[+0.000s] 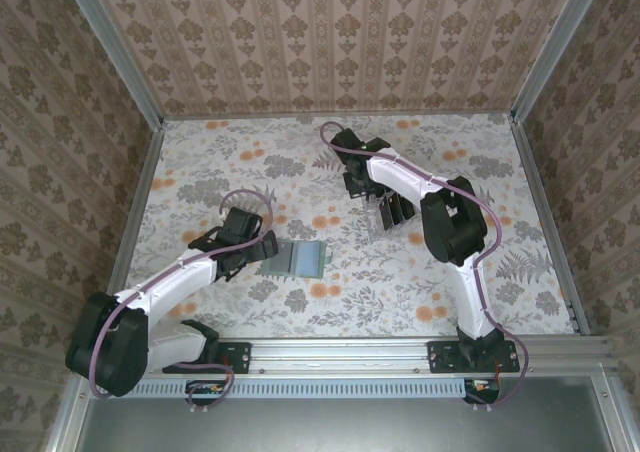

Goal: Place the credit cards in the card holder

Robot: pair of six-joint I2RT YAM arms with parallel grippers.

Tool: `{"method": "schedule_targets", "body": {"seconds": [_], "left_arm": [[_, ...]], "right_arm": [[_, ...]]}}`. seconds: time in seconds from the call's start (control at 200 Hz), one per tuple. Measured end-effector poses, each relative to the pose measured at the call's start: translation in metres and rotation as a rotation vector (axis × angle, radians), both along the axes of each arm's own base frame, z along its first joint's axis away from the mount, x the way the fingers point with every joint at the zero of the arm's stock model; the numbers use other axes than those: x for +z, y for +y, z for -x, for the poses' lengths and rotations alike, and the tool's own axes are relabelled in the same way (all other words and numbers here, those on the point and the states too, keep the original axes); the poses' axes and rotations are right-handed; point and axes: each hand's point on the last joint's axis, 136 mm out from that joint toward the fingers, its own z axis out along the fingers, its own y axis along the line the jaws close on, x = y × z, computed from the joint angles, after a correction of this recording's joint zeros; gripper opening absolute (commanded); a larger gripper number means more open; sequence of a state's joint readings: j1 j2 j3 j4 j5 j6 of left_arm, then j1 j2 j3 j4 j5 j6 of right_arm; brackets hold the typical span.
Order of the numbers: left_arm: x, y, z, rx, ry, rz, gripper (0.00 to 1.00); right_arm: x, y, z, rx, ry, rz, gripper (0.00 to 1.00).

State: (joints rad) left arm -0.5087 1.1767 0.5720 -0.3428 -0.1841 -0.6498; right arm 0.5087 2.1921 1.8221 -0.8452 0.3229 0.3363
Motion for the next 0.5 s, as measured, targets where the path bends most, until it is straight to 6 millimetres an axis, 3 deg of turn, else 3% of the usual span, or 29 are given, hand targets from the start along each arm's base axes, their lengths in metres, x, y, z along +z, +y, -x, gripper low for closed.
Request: {"method": "schedule_targets", "body": {"seconds": [0.23,0.5], "left_arm": [[0.0008,-0.0016,-0.0010,-0.003,-0.004,0.008,1.00],[0.0017,-0.0024,-0.0022,-0.003,-0.010,0.011,1.00]], "right_arm": [[-0.0011,-0.0032,-0.0014,-0.012,0.010,-0.022,0.16],[-0.0017,-0.0059,-0.0028,-0.019,0.016,-0.036,0.12]]}}
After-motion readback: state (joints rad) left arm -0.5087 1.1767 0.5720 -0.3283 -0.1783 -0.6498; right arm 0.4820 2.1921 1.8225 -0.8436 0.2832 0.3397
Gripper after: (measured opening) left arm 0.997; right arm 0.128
